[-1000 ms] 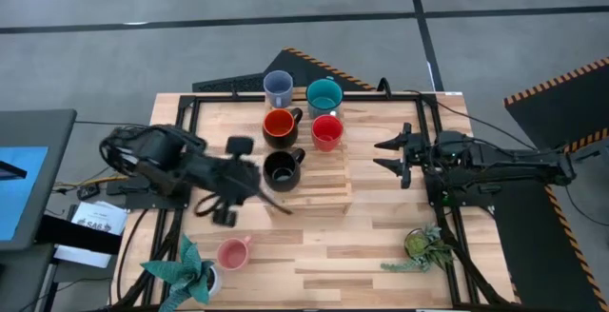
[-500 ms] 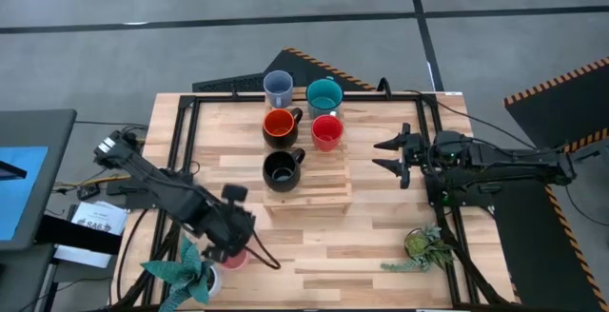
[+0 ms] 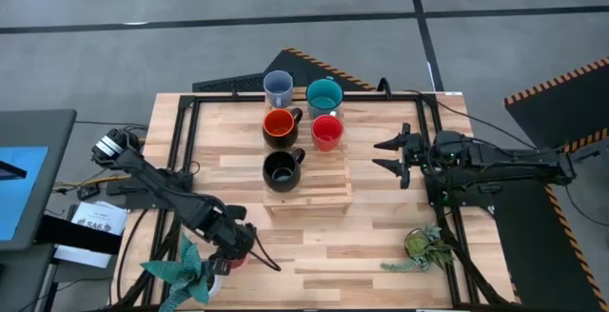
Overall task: Place coffee mugs
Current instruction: Put the pink mug on the shelf aligned with the red mug
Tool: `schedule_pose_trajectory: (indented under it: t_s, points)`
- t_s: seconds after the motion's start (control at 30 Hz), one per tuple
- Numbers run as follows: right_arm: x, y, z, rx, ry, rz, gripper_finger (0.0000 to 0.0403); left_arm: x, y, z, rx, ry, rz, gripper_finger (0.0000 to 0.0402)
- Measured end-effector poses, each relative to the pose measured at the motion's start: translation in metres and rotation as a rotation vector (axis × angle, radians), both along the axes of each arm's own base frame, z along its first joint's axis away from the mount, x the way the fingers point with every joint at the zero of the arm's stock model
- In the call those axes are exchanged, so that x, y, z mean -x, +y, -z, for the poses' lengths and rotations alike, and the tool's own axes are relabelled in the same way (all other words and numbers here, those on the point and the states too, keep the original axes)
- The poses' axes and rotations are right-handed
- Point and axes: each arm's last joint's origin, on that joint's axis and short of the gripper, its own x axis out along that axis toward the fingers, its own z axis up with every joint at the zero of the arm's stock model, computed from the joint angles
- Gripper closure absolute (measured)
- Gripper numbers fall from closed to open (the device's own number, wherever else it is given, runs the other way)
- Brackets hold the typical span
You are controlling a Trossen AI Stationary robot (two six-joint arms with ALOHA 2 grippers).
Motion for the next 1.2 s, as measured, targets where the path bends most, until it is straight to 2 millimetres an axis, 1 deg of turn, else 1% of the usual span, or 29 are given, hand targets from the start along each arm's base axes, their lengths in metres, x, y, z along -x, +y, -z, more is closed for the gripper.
schedule_pose_trajectory:
  t_s: [0.17, 0.4, 0.5, 0.63, 0.73, 0.8, 1.0, 1.2]
  points:
    - [0.0, 0.0, 0.0, 0.0, 0.0, 0.0, 0.0159, -0.001, 0.0, 0.0, -0.029, -0.031, 0.004, 0.0283]
    - [0.0, 0.0, 0.0, 0.0, 0.002, 0.0, 0.0159, -0.002, 0.0, -0.003, -0.023, -0.038, -0.015, 0.0283]
    - [0.0, 0.0, 0.0, 0.0, 0.002, 0.0, 0.0159, -0.001, -0.002, -0.007, -0.044, -0.049, 0.026, 0.0283]
    - [0.0, 0.0, 0.0, 0.0, 0.002, 0.0, 0.0159, -0.001, -0.004, -0.011, -0.117, -0.096, 0.071, 0.0283]
    - [0.0, 0.0, 0.0, 0.0, 0.002, 0.0, 0.0159, 0.003, -0.001, -0.01, -0.193, -0.086, 0.081, 0.0283]
    - [0.0, 0.0, 0.0, 0.0, 0.002, 0.0, 0.0159, 0.004, 0.001, -0.007, -0.211, -0.078, 0.08, 0.0283]
    - [0.0, 0.0, 0.0, 0.0, 0.002, 0.0, 0.0159, 0.007, 0.002, 0.001, -0.198, -0.039, 0.079, 0.0283]
    - [0.0, 0.0, 0.0, 0.0, 0.002, 0.0, 0.0159, 0.008, 0.002, 0.002, -0.202, -0.035, 0.079, 0.0283]
